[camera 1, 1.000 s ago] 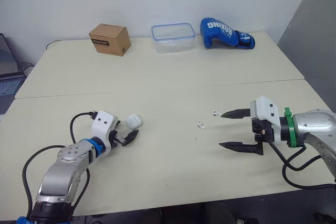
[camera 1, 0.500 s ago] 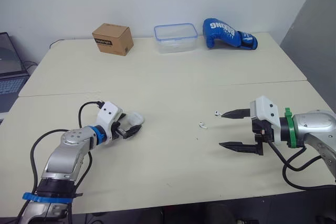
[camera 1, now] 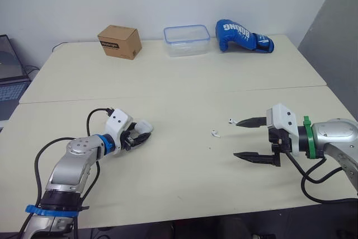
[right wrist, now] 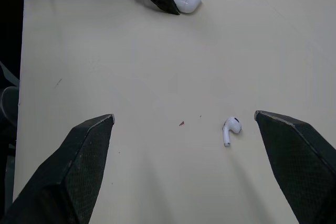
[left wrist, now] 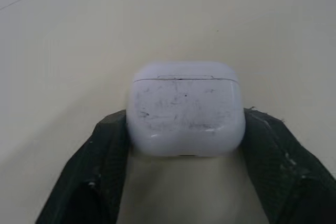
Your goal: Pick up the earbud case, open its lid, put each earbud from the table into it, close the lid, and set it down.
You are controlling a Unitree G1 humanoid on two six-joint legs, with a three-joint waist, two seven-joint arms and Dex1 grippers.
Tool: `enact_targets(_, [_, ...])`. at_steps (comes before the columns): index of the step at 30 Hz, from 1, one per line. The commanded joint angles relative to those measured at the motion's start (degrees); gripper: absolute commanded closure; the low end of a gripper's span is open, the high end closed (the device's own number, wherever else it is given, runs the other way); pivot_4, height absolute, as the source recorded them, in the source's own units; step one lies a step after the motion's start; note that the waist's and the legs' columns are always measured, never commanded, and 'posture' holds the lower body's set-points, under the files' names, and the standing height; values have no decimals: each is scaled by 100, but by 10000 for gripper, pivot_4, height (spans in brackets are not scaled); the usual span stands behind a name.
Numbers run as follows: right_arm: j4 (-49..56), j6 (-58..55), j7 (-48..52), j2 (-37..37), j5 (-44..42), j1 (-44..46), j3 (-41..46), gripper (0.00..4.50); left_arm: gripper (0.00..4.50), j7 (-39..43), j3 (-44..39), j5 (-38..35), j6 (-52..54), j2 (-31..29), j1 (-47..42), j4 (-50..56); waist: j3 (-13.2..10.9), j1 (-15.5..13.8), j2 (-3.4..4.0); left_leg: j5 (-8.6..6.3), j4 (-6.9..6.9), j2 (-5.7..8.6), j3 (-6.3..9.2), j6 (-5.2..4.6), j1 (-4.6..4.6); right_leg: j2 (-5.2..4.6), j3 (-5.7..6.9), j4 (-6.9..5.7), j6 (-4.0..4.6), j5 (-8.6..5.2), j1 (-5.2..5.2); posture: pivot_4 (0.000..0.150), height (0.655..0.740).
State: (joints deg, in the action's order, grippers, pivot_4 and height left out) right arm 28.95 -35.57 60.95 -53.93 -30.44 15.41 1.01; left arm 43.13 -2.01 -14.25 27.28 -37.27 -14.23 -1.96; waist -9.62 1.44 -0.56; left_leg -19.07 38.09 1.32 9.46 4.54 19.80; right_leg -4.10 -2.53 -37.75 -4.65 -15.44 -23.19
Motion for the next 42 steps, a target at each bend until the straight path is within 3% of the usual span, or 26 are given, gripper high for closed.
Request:
enact_targets(1, [114, 61, 5, -36, -60, 53, 133, 0, 17589, 22, 49, 3, 151, 9, 135, 102, 0, 5, 0, 0, 0, 0, 0, 0, 0, 0, 0, 0, 0, 0, 0, 1500, 7400])
enact_targets(8, [102, -230, -87, -41, -174, 76, 141, 0, 17589, -12, 10, 73, -119, 59, 143, 153, 0, 6, 0, 0, 0, 0, -1, 0, 0, 0, 0, 2, 0, 0, 0, 1500, 7400])
enact_targets(14, [-546, -2110, -658, 225, -1122, 1189, 283, 0, 17589, 76, -35, -3, -561, 169, -101, 489, -2, 9, -2, 1, 1, 0, -1, 1, 2, 0, -1, 1, 2, 1, -2, 1500, 7400])
enact_targets(22, [-1619, -4462, -1473, 1112, -2313, 2726, 598, 0, 17589, 334, 315, 132, -1535, 451, -980, 787, -2, 1, -3, 11, -3, 1, 2, 20, 15, -1, 4, 16, 3, 2, -9, 1500, 7400])
enact_targets(30, [-1891, -5020, -2197, 2001, -2551, 3178, 909, 0, 17589, 514, 855, 405, -2117, 688, -1839, 889, -2, 22, -2, 11, -2, 2, -1, 20, 21, -1, 2, 7, 2, 2, -19, 1500, 7400])
enact_targets(34, [-2036, -5232, -2389, 2206, -2612, 3358, 1031, 8913, 17589, 588, 978, 389, -2222, 834, -2092, 912, -2, 28, -2, 11, -1, 2, 0, 20, 19, 0, 3, 1, 2, 2, -20, 1500, 7400])
enact_targets(42, [-2481, -5559, -2530, 2481, -2625, 3774, 1169, 8913, 17589, 915, 1275, 500, -2732, 912, -2215, 910, -2, 43, -1, 12, -1, 3, 0, 20, 19, 0, 2, -1, 2, 2, -23, 1500, 7400])
